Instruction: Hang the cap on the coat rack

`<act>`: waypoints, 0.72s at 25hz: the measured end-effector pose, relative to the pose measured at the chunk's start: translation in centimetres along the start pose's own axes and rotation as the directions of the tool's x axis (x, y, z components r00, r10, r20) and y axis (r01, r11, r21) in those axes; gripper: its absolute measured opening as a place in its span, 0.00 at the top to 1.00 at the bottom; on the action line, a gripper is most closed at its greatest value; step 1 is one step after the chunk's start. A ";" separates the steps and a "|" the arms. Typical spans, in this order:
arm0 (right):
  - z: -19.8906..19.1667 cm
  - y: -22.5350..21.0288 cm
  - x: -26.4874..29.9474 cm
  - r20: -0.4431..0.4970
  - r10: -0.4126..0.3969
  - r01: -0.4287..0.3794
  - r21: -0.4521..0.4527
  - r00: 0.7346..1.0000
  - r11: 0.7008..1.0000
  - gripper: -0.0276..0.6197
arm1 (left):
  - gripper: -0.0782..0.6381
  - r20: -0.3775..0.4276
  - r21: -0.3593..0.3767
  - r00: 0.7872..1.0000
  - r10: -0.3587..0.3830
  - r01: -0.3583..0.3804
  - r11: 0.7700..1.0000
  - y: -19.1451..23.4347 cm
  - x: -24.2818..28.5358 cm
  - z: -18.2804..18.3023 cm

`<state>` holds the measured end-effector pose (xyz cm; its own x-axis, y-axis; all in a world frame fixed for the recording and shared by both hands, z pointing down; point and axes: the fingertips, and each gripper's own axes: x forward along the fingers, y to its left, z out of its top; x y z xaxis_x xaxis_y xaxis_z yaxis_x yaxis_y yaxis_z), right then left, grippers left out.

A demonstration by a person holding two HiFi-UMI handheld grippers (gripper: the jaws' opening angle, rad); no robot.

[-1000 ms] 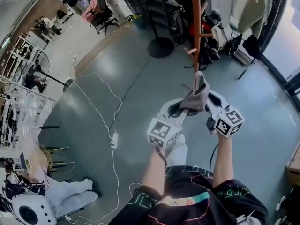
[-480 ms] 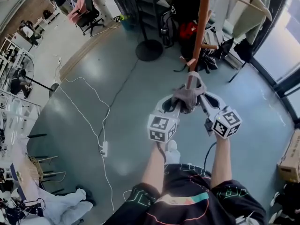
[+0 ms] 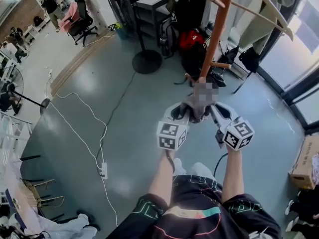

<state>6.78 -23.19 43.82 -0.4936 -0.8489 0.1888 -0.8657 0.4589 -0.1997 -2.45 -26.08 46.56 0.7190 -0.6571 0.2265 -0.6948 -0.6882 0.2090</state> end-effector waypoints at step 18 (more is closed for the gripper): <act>-5.5 -5.4 3.0 -0.125 -0.014 0.025 0.085 0.992 0.996 0.91 | 0.81 -0.136 -0.078 0.990 0.029 -0.040 0.996 1.5 5.6 -5.9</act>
<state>9.51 -26.73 50.78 -0.4880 -0.8160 0.3098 -0.8675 0.4141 -0.2756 0.40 -28.98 53.76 0.6893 -0.6290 0.3594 -0.7223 -0.6353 0.2733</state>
